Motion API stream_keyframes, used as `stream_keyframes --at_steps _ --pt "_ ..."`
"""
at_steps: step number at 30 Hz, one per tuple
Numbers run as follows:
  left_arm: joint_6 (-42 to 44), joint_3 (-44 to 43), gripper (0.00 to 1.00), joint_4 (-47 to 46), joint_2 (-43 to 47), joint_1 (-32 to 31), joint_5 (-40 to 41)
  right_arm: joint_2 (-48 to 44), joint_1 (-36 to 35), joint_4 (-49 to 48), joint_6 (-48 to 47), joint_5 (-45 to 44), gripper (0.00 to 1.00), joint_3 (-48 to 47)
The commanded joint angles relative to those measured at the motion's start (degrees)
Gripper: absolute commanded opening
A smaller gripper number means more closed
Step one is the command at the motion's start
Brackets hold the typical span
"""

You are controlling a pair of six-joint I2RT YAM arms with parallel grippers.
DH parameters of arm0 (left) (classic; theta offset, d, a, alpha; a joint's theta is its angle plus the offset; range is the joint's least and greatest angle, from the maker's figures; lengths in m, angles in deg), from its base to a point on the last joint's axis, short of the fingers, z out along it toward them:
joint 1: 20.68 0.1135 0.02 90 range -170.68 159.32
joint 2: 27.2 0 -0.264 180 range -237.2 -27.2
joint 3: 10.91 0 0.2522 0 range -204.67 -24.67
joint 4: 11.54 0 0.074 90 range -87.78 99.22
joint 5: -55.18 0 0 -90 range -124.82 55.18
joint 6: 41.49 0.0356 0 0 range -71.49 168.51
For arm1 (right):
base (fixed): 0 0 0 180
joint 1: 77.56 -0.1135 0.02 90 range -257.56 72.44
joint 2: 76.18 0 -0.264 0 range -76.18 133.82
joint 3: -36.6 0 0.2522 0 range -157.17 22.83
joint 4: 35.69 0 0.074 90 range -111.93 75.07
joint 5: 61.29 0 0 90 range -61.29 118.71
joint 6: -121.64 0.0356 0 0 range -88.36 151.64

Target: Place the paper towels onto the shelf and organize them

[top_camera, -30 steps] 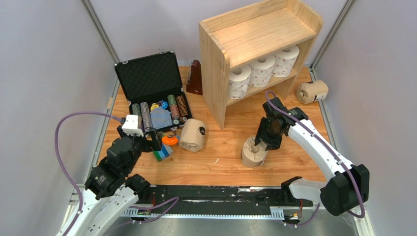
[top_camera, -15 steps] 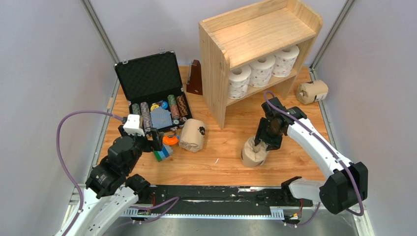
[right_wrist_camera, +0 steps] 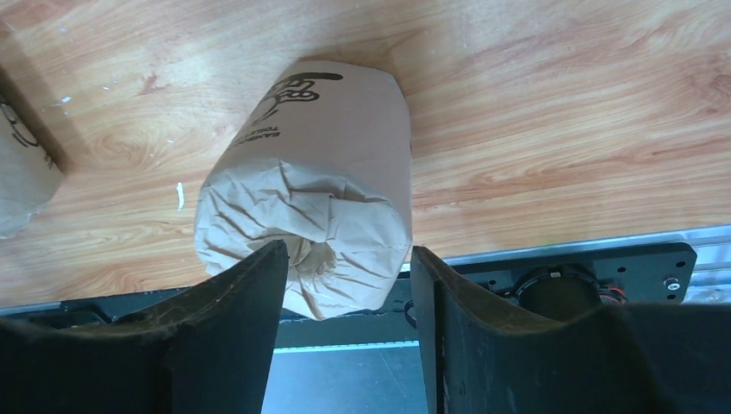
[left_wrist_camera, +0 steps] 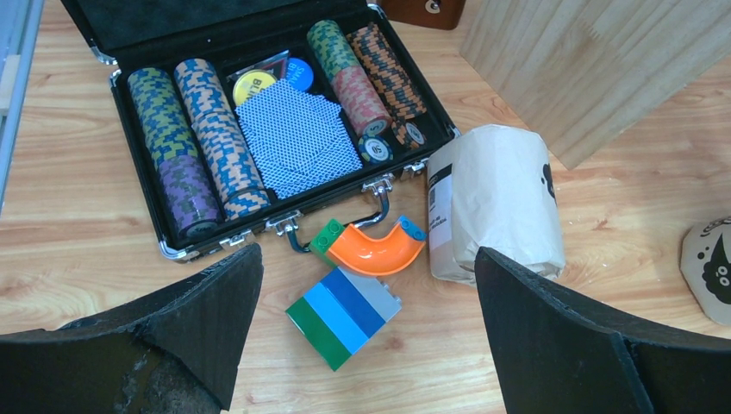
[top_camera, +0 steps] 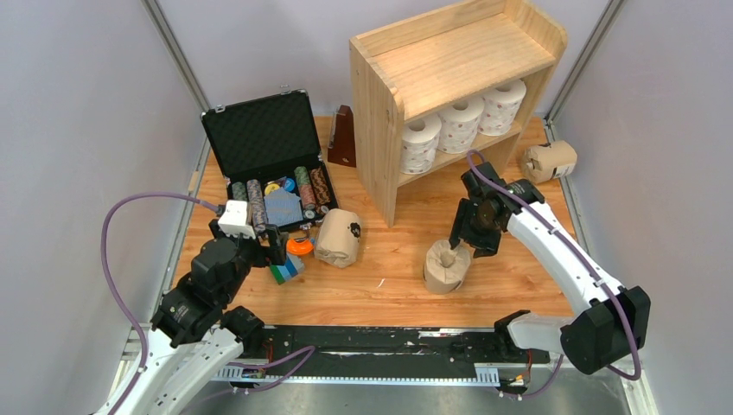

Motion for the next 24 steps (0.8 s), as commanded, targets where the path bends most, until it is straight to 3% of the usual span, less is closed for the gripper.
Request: stream_keyframes --at_steps 1,7,14,20,24 --pt "0.8 -0.1 1.0 -1.8 -0.7 -0.2 -0.3 0.0 0.0 -1.3 -1.2 0.0 0.56 2.4" --pt "0.7 0.0 1.0 -1.8 -0.6 -0.1 -0.4 0.8 0.0 -4.6 -1.6 1.1 0.54 6.3" --pt "0.7 0.0 1.0 -1.7 -0.8 -0.2 -0.4 2.3 0.1 -8.2 -1.6 1.5 0.42 8.0" --pt "0.7 -0.1 1.0 -1.7 -1.0 -0.1 -0.4 2.5 0.0 -8.0 -2.6 1.3 0.2 5.6" --pt "0.7 0.0 1.0 -1.7 -1.0 -0.2 -0.6 1.7 0.0 -4.5 -3.2 -0.4 0.13 0.6"
